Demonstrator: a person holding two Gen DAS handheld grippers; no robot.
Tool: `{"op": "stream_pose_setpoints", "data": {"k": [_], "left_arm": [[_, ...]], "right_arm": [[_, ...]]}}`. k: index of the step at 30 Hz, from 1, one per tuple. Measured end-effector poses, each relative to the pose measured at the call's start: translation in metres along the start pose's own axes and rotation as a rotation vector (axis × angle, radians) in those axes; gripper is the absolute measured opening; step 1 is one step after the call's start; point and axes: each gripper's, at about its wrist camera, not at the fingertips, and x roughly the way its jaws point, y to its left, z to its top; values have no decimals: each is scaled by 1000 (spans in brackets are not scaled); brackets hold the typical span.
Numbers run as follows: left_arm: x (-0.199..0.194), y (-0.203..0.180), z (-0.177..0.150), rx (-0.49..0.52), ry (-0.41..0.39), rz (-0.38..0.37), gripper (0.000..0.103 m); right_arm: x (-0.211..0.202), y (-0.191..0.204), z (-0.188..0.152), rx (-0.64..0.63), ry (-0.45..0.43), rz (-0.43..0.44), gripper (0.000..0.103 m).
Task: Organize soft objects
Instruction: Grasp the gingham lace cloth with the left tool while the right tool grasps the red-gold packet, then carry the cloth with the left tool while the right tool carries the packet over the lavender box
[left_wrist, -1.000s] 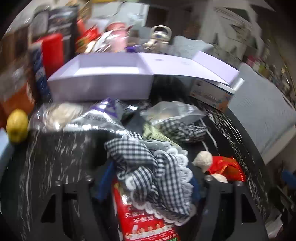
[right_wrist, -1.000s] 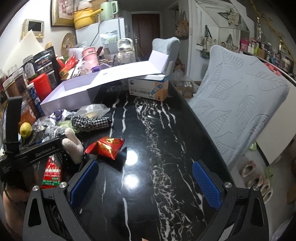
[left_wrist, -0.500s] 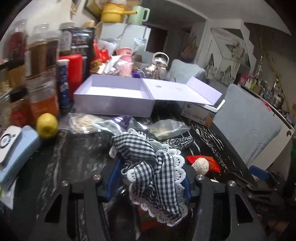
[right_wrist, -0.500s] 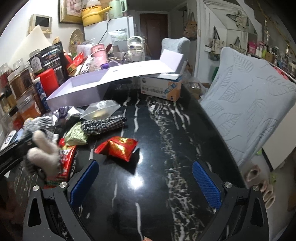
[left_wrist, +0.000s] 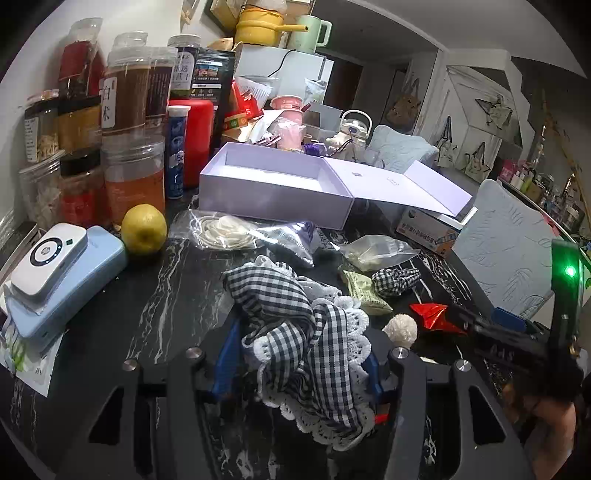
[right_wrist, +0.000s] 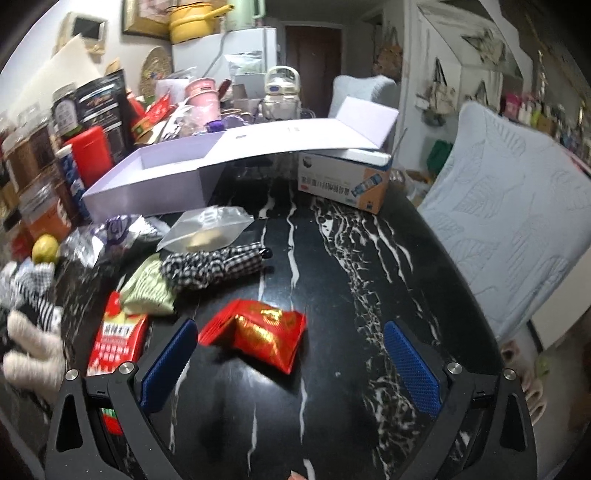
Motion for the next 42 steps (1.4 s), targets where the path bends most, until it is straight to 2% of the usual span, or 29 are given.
{"op": "stream_pose_setpoints", "data": {"k": [3,7,10,12,15,17,26,31,42], "left_arm": [[2,0,-2,-1,11,1,54],[4,2,-3,-7,19,-2,54],[4,2,-3,-6,22,0,54],[4,2,-3,-7,21,1,54],[4,2,-2,-9,21,-1,54],[4,2,-1,-11,21,1,54],[-6,-3,-2,-3,-3,-11,54],[-12,-7,-2,0,-14,-31,54],[-16,-9,4,13,-12,-27,54]], "right_arm": [[9,-3,4,29,15,-13,95],[22,-2,5,49,57,21,87],[30,-1,4,65,85,68,76],[33,-1,3,81,94,121,56],[31,0,1,89,76,139,48],[27,-1,-1,92,56,128,45],[2,-3,-16,82,2,212,43],[-14,3,-22,50,-14,216,43],[-33,16,-25,28,-30,306,43]]}}
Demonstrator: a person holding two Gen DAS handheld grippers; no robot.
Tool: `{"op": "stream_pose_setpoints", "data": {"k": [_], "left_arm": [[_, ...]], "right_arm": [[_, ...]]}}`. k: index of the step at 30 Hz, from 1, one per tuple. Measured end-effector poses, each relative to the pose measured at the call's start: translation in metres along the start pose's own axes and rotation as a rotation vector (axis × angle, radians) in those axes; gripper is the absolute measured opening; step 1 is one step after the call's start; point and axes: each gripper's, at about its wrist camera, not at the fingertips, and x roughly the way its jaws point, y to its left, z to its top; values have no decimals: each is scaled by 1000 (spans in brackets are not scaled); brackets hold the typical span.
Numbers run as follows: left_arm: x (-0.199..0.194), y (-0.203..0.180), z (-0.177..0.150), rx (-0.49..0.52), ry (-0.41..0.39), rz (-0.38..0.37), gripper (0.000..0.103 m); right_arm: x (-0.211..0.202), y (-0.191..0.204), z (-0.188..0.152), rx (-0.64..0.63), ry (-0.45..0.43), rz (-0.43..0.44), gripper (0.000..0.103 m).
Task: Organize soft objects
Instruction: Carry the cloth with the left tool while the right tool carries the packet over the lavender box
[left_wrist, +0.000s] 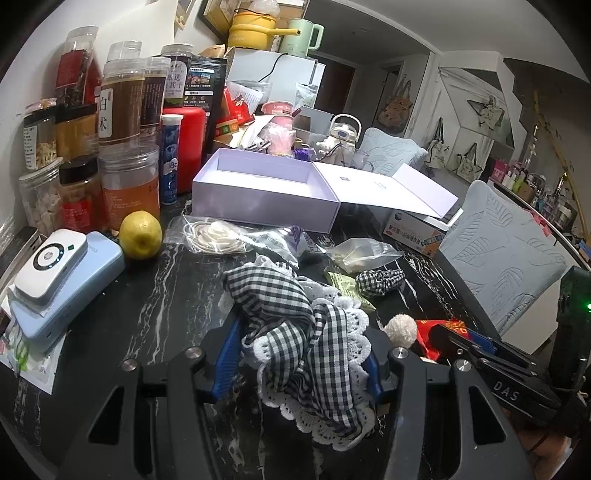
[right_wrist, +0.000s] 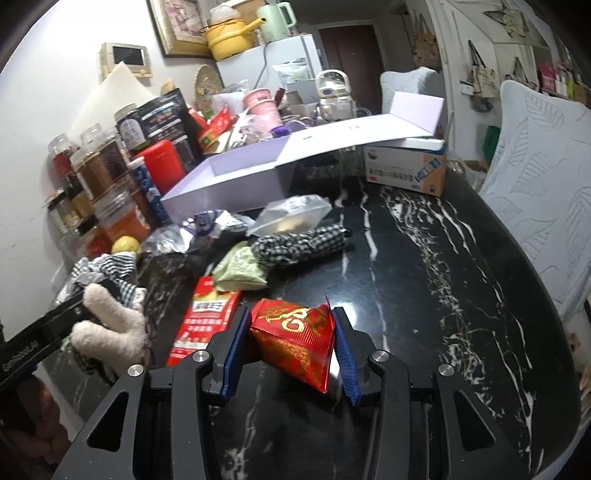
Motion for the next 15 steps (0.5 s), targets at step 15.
{"op": "stream_pose_setpoints", "data": {"k": [15], "left_arm": [[5,6,43,-9,10,-5,54]], "right_arm": [[-6,19,39,-15,-12,100,43]]}}
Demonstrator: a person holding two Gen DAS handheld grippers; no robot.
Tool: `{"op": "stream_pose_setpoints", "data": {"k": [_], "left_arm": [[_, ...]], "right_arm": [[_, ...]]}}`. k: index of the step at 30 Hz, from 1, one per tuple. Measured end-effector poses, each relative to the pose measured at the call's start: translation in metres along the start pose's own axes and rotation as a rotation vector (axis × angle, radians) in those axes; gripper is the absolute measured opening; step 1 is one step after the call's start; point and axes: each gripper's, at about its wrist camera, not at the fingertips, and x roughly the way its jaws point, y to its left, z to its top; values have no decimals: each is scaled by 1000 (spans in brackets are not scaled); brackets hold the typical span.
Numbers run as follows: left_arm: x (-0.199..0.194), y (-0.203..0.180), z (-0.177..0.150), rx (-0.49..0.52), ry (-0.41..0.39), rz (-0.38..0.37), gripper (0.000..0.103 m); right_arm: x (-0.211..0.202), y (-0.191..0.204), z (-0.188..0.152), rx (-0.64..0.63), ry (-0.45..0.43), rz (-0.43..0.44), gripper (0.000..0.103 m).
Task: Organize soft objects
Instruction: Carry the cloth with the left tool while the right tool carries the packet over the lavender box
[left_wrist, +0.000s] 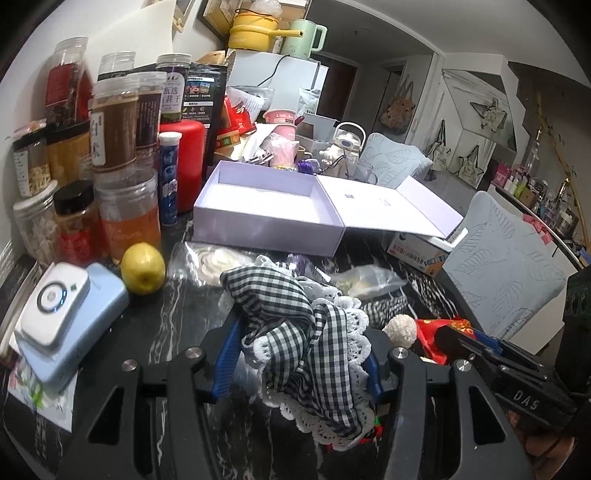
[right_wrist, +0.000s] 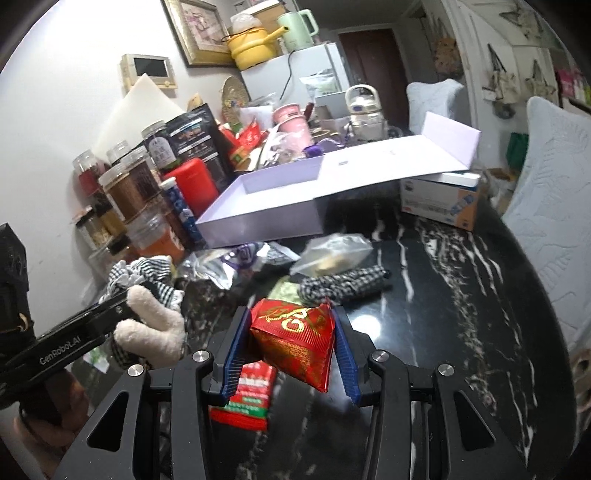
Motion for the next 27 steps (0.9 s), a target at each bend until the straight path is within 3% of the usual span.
{"op": "stream_pose_setpoints", "data": {"k": [9,17,27], "left_arm": [[11,-2,43,9,-23,10,54],[40,0,67,9,2,-14,54],[81,6,102,0,14,-35,54]], "right_arm": [[9,10,38,-30,-18,16,43],[21,8,69,-55,-27,1,43],[65,-1,111,-97,10,10,43]]}}
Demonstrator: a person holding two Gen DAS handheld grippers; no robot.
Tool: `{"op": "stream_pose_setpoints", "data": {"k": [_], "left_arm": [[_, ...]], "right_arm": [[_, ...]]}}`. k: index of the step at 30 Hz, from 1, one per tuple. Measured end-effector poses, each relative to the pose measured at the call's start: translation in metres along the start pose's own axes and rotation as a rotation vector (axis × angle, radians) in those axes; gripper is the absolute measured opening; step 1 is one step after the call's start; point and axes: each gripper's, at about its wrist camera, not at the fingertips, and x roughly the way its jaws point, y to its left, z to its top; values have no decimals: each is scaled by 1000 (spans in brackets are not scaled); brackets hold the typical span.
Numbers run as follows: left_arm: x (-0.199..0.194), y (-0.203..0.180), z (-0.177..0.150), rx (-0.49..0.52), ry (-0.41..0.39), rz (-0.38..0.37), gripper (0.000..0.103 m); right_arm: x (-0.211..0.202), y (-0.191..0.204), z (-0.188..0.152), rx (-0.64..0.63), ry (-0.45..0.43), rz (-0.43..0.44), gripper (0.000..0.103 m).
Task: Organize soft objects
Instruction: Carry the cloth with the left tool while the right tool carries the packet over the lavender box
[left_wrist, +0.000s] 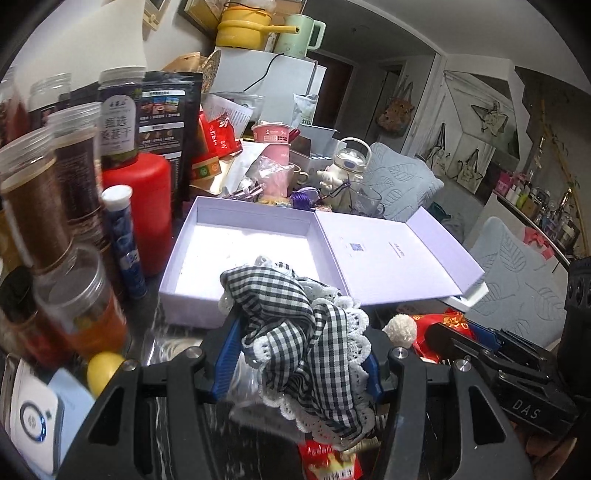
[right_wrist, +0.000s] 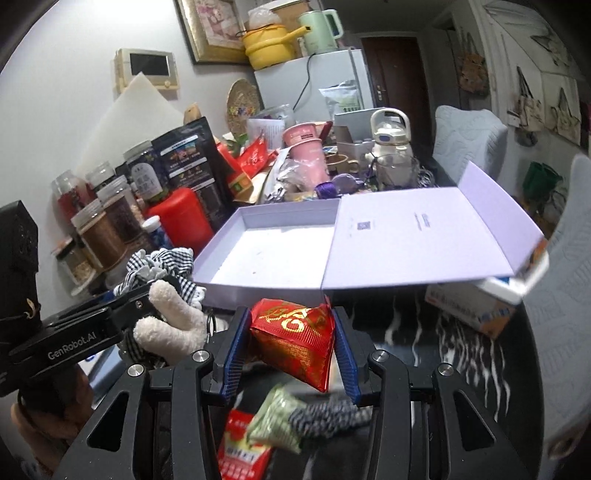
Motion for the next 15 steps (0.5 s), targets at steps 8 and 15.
{"op": "stream_pose_setpoints", "data": {"k": [8,15], "left_arm": [[19,3,37,31,-22,34,54],[26,10,88,52,-88,69,54]], "right_arm": [[27,-2,42,-38,26,29,43],[40,0,80,-68,8,60,43]]}}
